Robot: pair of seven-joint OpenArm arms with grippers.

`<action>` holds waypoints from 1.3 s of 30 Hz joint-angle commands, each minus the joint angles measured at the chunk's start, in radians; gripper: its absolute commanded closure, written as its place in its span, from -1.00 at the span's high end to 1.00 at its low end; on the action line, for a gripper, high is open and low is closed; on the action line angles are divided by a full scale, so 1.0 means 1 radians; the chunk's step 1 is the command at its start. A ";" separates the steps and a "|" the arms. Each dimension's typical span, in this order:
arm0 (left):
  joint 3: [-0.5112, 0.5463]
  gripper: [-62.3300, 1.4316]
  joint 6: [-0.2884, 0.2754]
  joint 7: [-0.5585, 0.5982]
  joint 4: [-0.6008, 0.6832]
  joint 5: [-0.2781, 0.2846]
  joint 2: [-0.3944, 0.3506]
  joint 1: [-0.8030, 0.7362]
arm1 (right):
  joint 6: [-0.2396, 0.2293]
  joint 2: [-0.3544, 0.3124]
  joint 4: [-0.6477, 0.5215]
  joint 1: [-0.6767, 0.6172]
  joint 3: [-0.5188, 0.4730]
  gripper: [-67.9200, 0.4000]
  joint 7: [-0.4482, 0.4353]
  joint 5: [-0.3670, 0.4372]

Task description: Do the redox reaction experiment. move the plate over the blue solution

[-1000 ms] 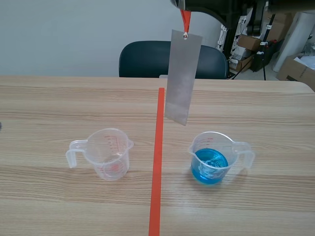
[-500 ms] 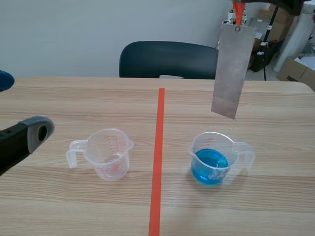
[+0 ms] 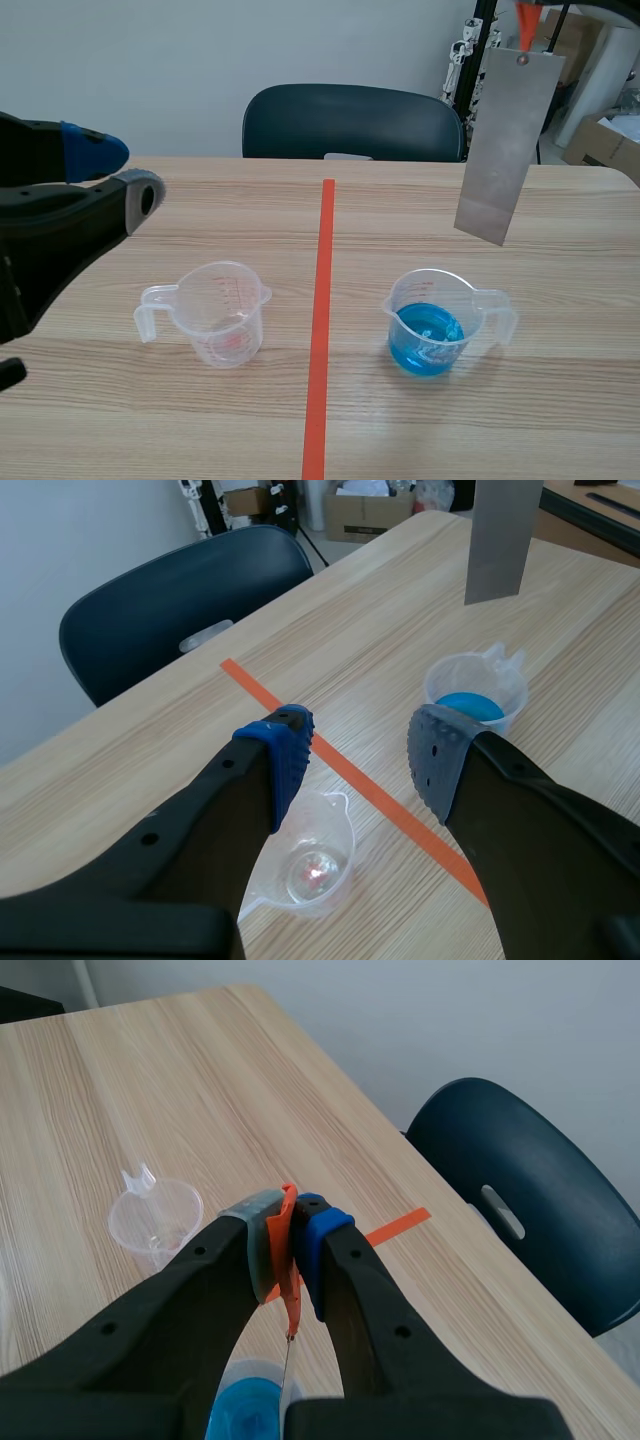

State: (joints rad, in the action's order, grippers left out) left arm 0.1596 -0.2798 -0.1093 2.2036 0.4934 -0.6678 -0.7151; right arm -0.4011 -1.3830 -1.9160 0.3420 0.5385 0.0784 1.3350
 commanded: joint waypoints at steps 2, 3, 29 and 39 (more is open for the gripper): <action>-0.052 -0.28 0.009 0.003 0.014 -0.011 0.006 0.040 | 0.003 -0.008 -0.006 0.010 -0.013 -0.99 -0.028 0.002; -0.069 -0.30 0.013 0.003 0.014 -0.019 0.006 0.053 | 0.003 -0.008 -0.006 0.003 -0.013 -0.99 -0.034 -0.002; -0.427 -0.59 0.058 -0.014 -0.111 -0.209 0.144 0.336 | 0.003 0.032 -0.005 -0.088 -0.013 -0.99 -0.105 -0.076; -0.504 -0.59 0.087 -0.022 -0.123 -0.259 0.173 0.367 | 0.003 0.031 -0.005 -0.088 -0.013 -0.99 -0.108 -0.076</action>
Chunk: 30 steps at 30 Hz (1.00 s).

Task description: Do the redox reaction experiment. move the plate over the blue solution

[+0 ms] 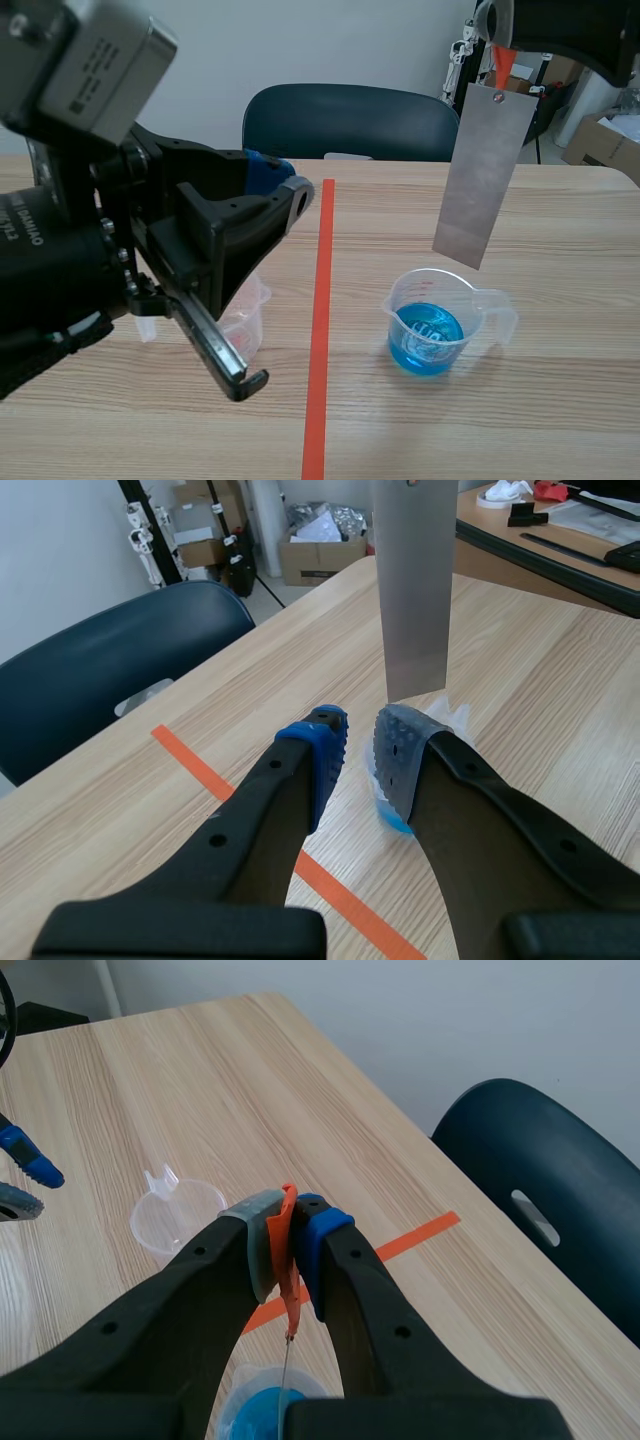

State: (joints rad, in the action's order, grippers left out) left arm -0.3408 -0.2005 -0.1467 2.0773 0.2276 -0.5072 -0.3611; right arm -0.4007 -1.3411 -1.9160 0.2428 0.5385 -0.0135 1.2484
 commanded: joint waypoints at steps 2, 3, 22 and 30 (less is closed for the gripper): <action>-0.026 -0.59 0.009 0.015 -0.019 0.007 0.014 0.032 | 0.003 -0.011 -0.005 0.011 -0.013 -0.99 -0.016 0.011; -0.038 -0.59 0.016 0.015 -0.033 0.006 0.014 0.043 | 0.003 -0.011 -0.005 0.011 -0.013 -0.99 -0.016 0.011; -0.127 -0.59 0.027 0.015 -0.183 -0.008 0.058 0.164 | 0.003 -0.011 -0.005 0.011 -0.013 -0.99 -0.016 0.008; -0.172 -0.59 0.026 0.015 -0.186 -0.016 0.061 0.184 | 0.003 -0.011 -0.005 0.011 -0.013 -0.99 -0.016 0.008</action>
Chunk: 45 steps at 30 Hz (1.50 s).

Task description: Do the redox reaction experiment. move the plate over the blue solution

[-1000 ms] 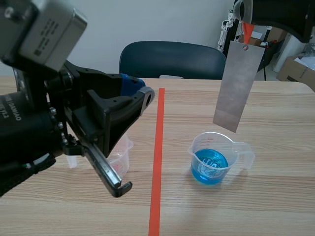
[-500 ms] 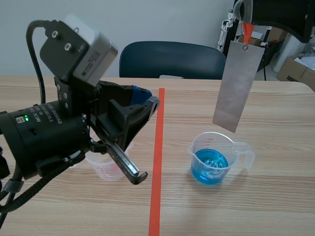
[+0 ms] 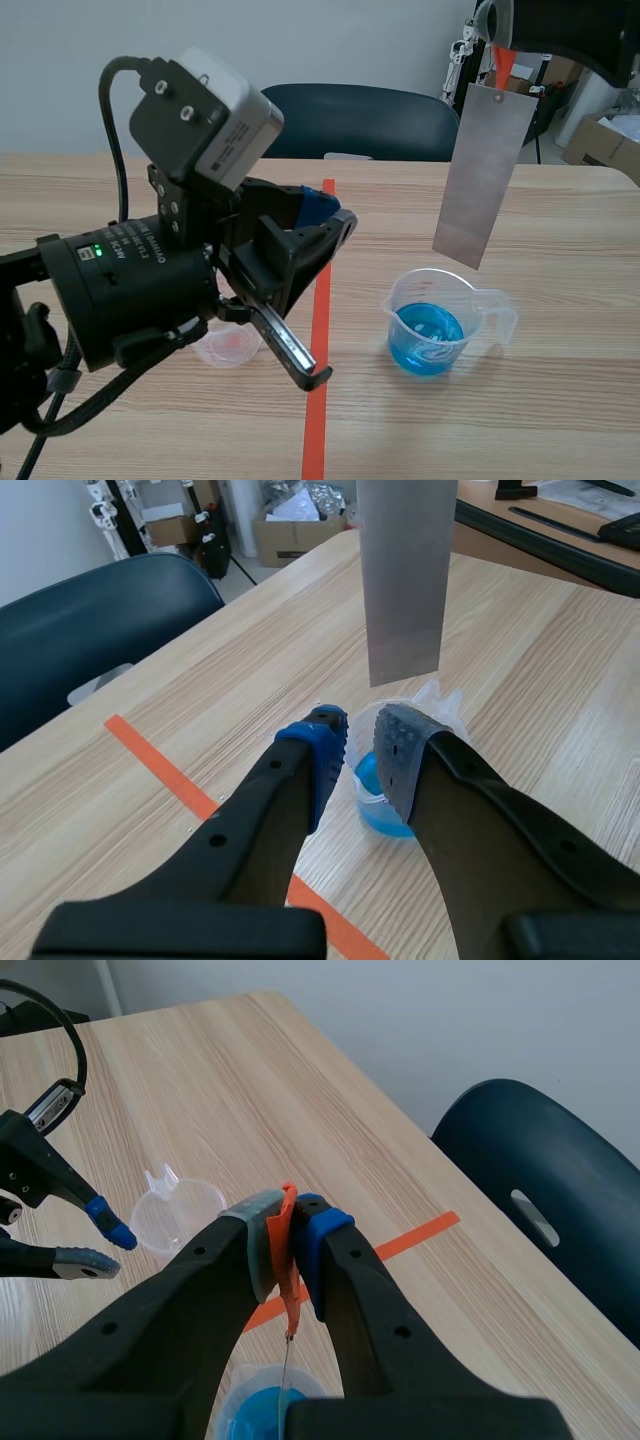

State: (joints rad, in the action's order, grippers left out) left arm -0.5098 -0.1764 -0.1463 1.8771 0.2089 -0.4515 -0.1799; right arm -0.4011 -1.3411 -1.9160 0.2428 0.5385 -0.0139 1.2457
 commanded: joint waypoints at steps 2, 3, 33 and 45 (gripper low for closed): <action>-0.009 -0.59 0.002 0.015 0.014 -0.004 0.006 0.003 | 0.003 -0.011 -0.005 0.011 -0.013 -0.99 -0.015 0.011; -0.010 -0.59 0.002 0.014 0.014 -0.006 0.008 0.003 | 0.003 -0.011 -0.005 0.011 -0.013 -0.99 -0.015 0.011; -0.064 -0.59 -0.002 0.014 -0.052 -0.036 0.036 0.031 | 0.003 -0.011 -0.005 0.011 -0.013 -0.99 -0.015 0.011; -0.064 -0.69 -0.002 0.014 -0.052 -0.039 0.035 0.031 | 0.003 -0.011 -0.005 0.011 -0.013 -0.99 -0.015 0.011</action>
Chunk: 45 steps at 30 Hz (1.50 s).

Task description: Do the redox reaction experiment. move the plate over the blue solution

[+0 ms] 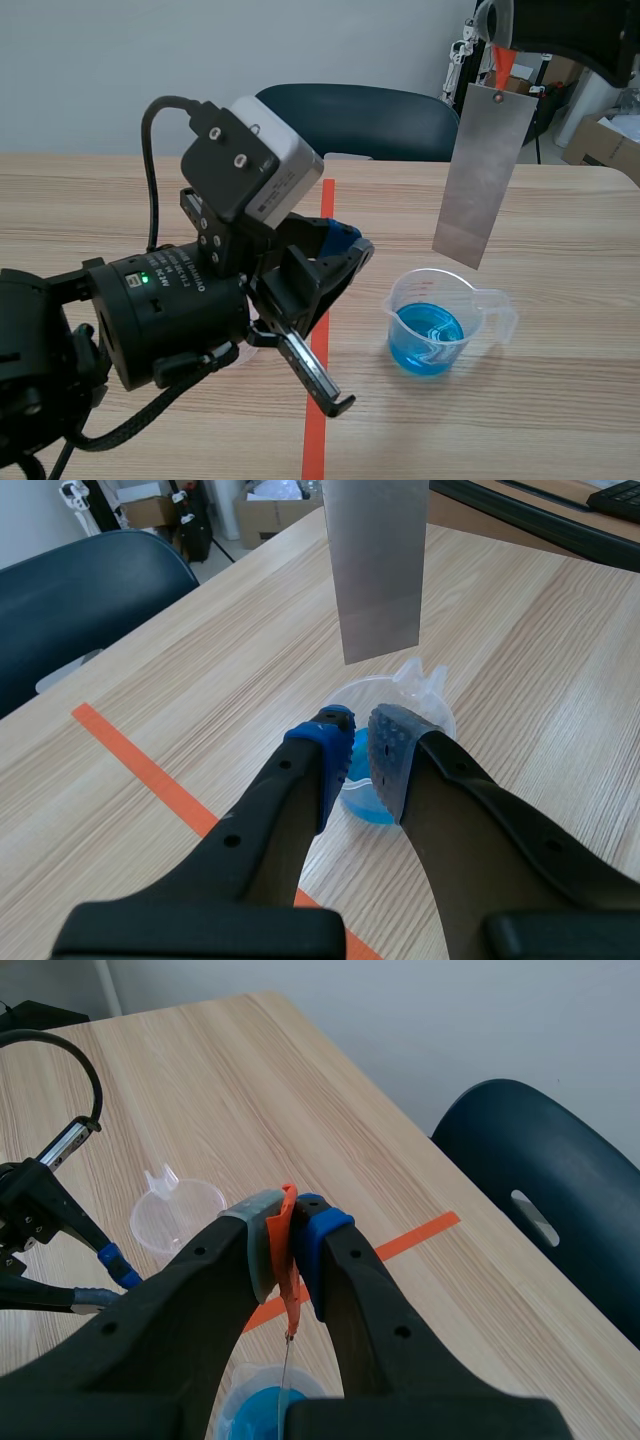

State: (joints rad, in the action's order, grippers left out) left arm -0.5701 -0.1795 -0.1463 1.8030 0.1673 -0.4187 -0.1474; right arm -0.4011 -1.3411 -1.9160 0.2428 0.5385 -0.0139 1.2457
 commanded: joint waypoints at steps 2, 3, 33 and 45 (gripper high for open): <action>-0.004 -0.73 0.001 0.015 0.022 0.003 0.003 -0.002 | 0.003 -0.011 -0.005 0.011 -0.013 -0.99 -0.015 0.011; -0.004 -0.74 0.001 0.015 0.022 0.003 0.003 -0.002 | 0.003 -0.011 -0.005 0.011 -0.013 -0.99 -0.015 0.011; -0.004 -0.88 0.002 0.038 0.022 0.003 0.003 -0.002 | 0.003 -0.011 -0.005 0.011 -0.013 -0.99 -0.015 0.015; -0.004 -0.88 0.002 0.041 0.022 0.003 0.003 -0.002 | 0.003 -0.011 -0.005 0.011 -0.013 -0.99 -0.016 0.015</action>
State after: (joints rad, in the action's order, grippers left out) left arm -0.5701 -0.1795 -0.1230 1.8030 0.1673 -0.4187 -0.1497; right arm -0.4011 -1.3411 -1.9160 0.2428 0.5385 -0.0139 1.2457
